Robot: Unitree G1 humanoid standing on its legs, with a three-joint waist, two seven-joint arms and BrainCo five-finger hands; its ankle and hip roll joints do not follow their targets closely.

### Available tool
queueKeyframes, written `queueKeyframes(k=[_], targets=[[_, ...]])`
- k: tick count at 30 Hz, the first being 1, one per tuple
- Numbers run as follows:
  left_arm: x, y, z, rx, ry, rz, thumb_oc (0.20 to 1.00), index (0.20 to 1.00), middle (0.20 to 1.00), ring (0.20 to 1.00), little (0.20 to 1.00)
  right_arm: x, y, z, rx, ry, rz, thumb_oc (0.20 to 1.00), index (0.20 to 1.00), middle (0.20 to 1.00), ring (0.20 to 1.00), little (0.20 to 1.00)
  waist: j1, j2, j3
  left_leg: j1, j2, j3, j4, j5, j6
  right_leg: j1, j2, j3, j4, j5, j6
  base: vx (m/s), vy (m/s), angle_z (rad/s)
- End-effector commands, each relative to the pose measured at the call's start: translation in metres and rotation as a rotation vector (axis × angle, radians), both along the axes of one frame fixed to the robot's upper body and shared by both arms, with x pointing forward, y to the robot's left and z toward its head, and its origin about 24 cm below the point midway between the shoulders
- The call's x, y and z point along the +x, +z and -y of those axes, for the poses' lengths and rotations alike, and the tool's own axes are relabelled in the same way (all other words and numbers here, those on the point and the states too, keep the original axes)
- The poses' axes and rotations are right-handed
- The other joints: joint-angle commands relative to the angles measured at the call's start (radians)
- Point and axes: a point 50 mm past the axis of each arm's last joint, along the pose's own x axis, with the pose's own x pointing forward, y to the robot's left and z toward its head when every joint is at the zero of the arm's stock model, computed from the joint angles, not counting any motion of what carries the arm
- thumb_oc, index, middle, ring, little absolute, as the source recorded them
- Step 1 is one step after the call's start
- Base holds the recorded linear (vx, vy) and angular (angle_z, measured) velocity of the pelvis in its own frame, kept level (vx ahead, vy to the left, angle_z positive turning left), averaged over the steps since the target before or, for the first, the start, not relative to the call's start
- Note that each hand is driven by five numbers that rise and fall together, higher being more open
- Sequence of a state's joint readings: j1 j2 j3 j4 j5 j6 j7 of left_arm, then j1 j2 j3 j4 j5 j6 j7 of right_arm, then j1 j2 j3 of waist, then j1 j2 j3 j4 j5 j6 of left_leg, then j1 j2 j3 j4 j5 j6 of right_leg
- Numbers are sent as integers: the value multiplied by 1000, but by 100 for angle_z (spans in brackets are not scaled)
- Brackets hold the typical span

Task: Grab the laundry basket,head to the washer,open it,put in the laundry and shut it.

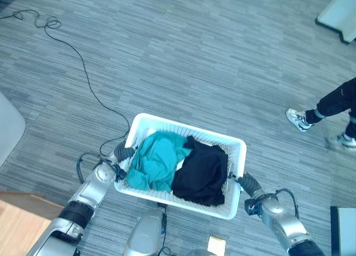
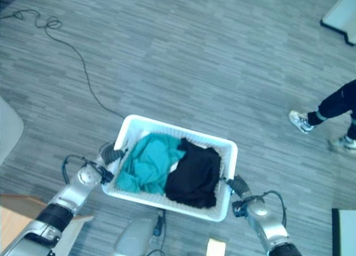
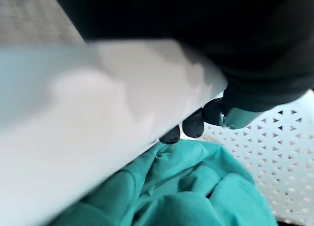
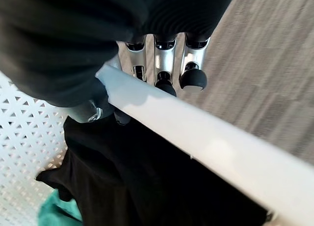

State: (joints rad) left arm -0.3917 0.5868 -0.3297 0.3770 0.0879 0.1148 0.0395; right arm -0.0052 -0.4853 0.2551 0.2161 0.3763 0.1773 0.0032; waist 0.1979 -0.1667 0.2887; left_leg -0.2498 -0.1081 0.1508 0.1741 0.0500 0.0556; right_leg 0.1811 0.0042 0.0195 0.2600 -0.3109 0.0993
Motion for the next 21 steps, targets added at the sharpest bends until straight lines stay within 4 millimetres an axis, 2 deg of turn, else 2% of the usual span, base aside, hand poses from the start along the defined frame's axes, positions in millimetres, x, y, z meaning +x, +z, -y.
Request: queueKeyframes(k=[1,2,3,4,5,6,7,8,10,11,13,14,15,16,17,18,19,21], targets=[[5,28,-14,10,53,135,200,200,200,200,200,24,42,-13,69,113,220,200,200,200,200,200,-58,44,-72,66,44,-34,-16,-102,56,-205,-27,-63,415,431,109,229,75,-23],[5,28,-14,9,54,136,200,200,200,200,200,25,42,-13,68,114,221,200,200,200,200,200,-61,46,-73,64,45,-37,-19,-98,55,-209,-25,-66,417,433,107,356,88,-13],[6,29,-14,6,59,140,200,200,200,200,200,24,44,-11,66,113,226,200,200,200,200,200,-83,65,-65,122,50,-57,-37,-117,54,-281,-40,-92,417,372,80,609,19,29],[8,30,-12,-5,56,144,200,200,200,200,200,21,46,-3,60,90,231,200,200,200,200,200,-138,87,-57,206,42,-112,-48,-147,36,-359,-41,-130,330,264,36,1040,-96,86],[11,30,-7,-24,48,145,200,200,200,200,200,16,45,7,57,54,228,200,200,200,200,200,-180,91,-54,277,36,-174,-47,-188,13,-403,-40,-117,142,233,26,1158,-238,109],[14,30,-2,-39,40,152,200,200,200,200,200,14,43,13,46,36,216,200,200,200,200,200,-201,88,-58,315,34,-214,-44,-223,-4,-419,-50,-76,-60,278,33,744,-222,154],[14,30,-2,-40,40,152,200,200,200,200,200,14,43,13,46,35,216,200,200,200,200,200,-202,90,-56,317,35,-215,-43,-224,-4,-414,-49,-77,-64,280,33,566,-194,168],[18,31,3,-47,37,157,200,200,200,200,200,13,43,18,37,19,210,200,200,200,200,200,-216,93,-52,356,46,-239,-45,-248,-17,-470,-62,-59,-156,333,49,429,-155,173],[21,31,8,-28,30,163,200,200,200,200,200,8,40,22,36,8,192,200,200,200,200,200,-235,102,-52,434,67,-272,-45,-284,-39,-535,-104,-103,-285,394,80,638,-224,99],[21,31,9,-29,29,164,200,200,200,200,200,8,40,23,34,7,192,200,200,200,200,200,-239,111,-49,439,77,-278,-45,-288,-40,-523,-99,-113,-293,395,79,525,-189,116],[21,26,14,-28,11,145,200,200,200,200,200,1,36,29,33,-11,172,200,200,200,200,200,-255,94,-70,478,80,-299,-19,-295,-57,-485,-110,-112,-291,429,85,548,-287,107],[16,17,15,-40,7,121,200,200,200,200,200,-5,33,35,26,-22,153,200,200,200,200,200,-263,88,-98,519,120,-289,26,-248,-90,-469,-102,-113,-223,463,66,558,-331,51],[16,17,15,-40,8,119,200,200,200,200,200,-5,33,35,26,-21,152,200,200,200,200,200,-263,97,-99,524,131,-287,26,-255,-90,-465,-92,-117,-221,455,66,525,-354,57],[14,12,17,-55,3,105,200,200,200,200,200,-8,31,36,32,-27,143,200,200,200,200,200,-268,106,-110,489,167,-269,117,-184,-110,-437,-78,-124,-211,445,49,311,-271,78],[14,9,24,-62,-21,90,200,200,200,200,200,-11,31,40,39,-41,137,200,200,200,200,200,-276,103,-107,413,206,-260,283,-37,-117,-414,-61,-115,-185,434,15,403,-451,51],[12,8,21,-68,-13,80,200,200,200,200,200,-14,30,43,37,-58,134,200,200,200,200,200,-266,88,-104,347,234,-224,415,18,-104,-377,-50,-117,-183,418,-10,434,-626,18],[11,10,19,-89,-7,82,200,200,200,200,200,-12,31,42,54,-69,144,200,200,200,200,200,-242,72,-87,227,251,-206,630,53,-78,-311,-16,-123,-193,385,-60,399,-573,28],[12,12,21,-106,-12,91,200,200,200,200,200,-13,32,47,27,-79,142,200,200,200,200,200,-222,62,-71,134,274,-173,671,30,-57,-256,15,-114,-193,340,-86,349,-401,6]])
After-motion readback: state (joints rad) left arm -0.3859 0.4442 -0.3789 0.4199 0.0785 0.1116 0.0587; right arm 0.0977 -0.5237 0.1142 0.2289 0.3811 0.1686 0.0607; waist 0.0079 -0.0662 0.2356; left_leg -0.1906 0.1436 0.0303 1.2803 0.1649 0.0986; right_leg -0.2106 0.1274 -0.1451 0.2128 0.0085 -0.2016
